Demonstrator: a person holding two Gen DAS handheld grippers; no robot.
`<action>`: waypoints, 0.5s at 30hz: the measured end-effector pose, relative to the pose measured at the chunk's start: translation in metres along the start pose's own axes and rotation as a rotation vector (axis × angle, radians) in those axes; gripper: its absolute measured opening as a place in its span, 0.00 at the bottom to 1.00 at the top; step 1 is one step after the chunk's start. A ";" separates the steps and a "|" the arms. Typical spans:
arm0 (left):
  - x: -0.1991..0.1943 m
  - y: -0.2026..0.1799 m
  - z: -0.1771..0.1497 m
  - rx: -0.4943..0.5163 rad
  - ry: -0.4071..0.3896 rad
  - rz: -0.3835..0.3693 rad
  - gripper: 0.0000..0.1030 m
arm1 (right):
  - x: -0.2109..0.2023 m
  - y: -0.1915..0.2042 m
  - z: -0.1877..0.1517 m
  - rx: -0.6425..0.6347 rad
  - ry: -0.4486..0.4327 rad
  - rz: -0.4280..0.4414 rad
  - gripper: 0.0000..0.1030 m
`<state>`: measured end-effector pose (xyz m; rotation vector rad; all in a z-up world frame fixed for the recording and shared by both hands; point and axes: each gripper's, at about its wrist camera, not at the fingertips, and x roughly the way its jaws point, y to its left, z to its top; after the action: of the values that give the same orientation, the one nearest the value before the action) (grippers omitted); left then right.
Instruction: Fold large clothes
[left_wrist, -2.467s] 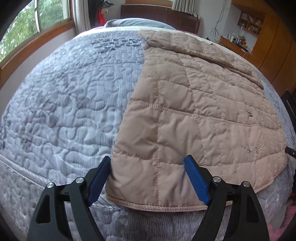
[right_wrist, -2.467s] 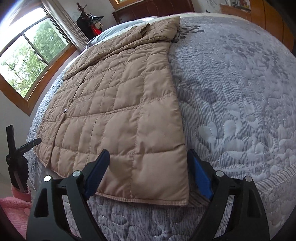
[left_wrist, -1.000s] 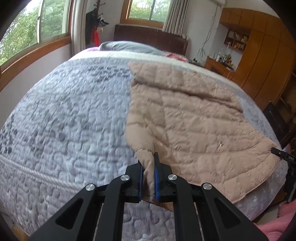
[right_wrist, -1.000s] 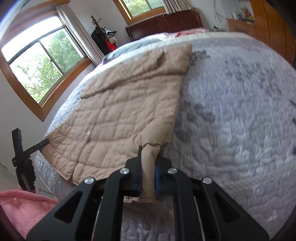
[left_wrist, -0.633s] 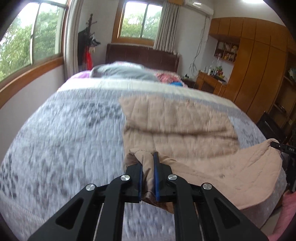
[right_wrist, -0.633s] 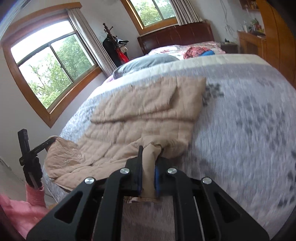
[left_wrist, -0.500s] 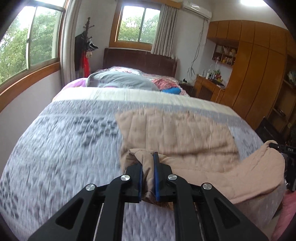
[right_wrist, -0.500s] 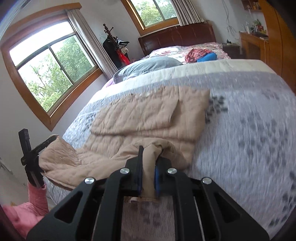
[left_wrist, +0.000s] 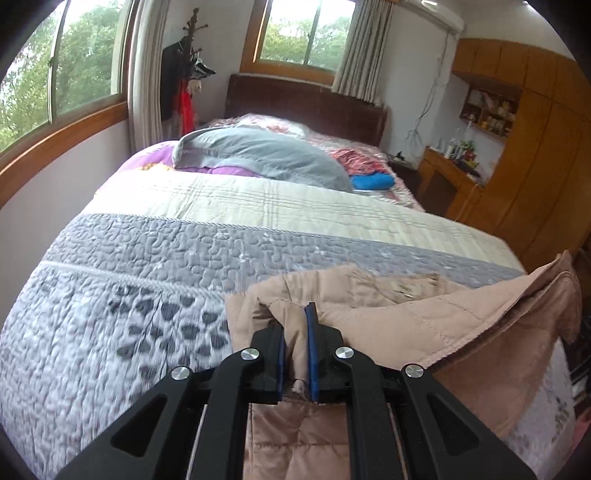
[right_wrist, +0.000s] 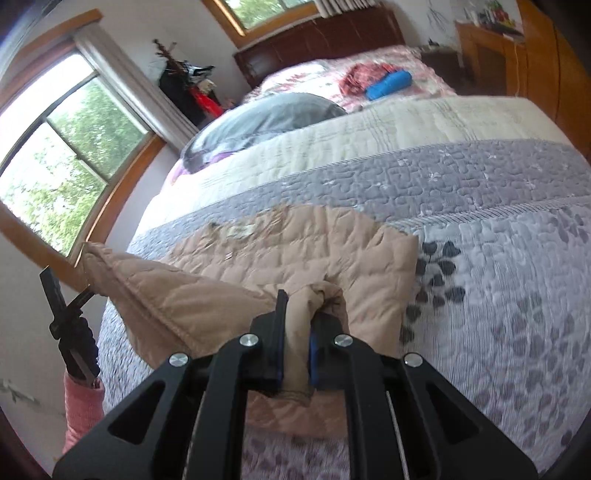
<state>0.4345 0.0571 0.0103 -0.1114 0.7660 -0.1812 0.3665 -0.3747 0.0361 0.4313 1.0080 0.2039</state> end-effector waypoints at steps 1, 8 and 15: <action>0.016 0.001 0.005 -0.003 0.017 0.006 0.10 | 0.011 -0.006 0.007 0.017 0.019 -0.003 0.08; 0.086 0.006 0.010 -0.015 0.142 0.040 0.10 | 0.069 -0.032 0.030 0.092 0.114 -0.035 0.08; 0.126 0.021 0.006 -0.087 0.226 0.013 0.13 | 0.090 -0.050 0.032 0.149 0.144 -0.013 0.10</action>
<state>0.5299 0.0520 -0.0739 -0.1703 1.0003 -0.1497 0.4393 -0.3951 -0.0406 0.5508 1.1720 0.1503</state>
